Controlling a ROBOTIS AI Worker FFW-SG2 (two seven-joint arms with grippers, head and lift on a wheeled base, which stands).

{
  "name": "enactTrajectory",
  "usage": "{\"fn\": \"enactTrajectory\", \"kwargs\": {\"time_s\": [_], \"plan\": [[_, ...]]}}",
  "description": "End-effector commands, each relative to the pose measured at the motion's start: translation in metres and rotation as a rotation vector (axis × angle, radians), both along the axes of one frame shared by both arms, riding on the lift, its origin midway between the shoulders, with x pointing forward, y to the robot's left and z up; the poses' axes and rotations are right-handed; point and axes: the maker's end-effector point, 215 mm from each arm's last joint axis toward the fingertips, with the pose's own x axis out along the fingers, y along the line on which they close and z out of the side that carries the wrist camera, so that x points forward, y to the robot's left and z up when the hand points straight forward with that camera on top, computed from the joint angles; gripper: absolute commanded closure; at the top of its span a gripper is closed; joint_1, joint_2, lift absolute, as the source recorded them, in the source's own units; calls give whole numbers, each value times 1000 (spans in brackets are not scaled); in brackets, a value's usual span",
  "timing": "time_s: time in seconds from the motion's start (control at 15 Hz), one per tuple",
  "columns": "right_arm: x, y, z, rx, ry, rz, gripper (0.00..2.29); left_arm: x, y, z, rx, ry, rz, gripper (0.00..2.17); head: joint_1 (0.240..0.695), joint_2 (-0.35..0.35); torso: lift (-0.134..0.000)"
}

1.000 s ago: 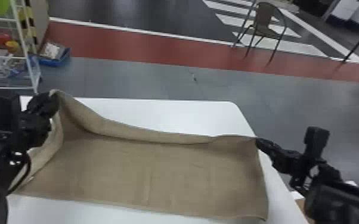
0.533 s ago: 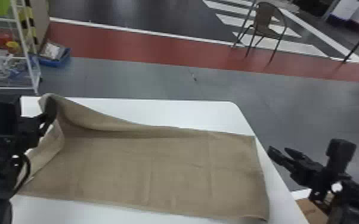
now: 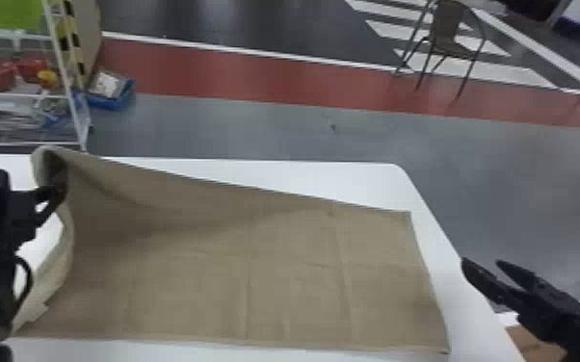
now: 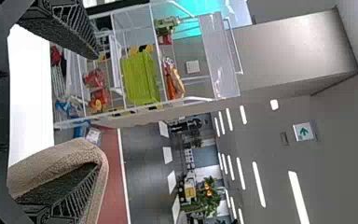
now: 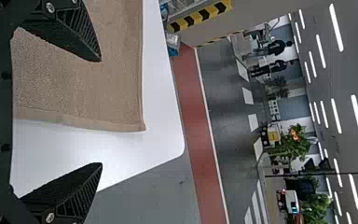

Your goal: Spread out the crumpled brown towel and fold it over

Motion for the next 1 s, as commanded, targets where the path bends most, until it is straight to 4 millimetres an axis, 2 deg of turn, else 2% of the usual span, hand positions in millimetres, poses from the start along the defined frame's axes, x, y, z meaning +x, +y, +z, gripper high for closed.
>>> {"fn": "enactTrajectory", "kwargs": {"time_s": [0.0,0.2,0.27,0.4,0.53,0.67,0.8,0.93], "plan": [[-3,9,-2,30,23,13,97,-10,3,-16,111,48,-11,103,695,-255,-123],[-11,17,-1,54,19,27,97,-25,16,-66,134,262,-2,107,695,-238,-123],[-14,19,3,61,12,32,107,-29,30,-77,136,312,23,107,695,-234,-123],[-16,19,8,66,2,37,113,-44,77,-73,172,295,130,107,695,-222,-123],[-19,16,13,70,1,36,113,-58,112,-61,276,271,240,103,695,-169,-123],[-16,20,17,78,-11,50,113,-77,138,-51,418,256,350,107,695,-125,-123],[-17,21,18,85,-14,54,113,-86,137,-54,395,256,345,107,695,-91,-123],[-19,26,18,101,-12,77,316,-107,130,-53,303,276,285,107,695,-76,-123]]}}
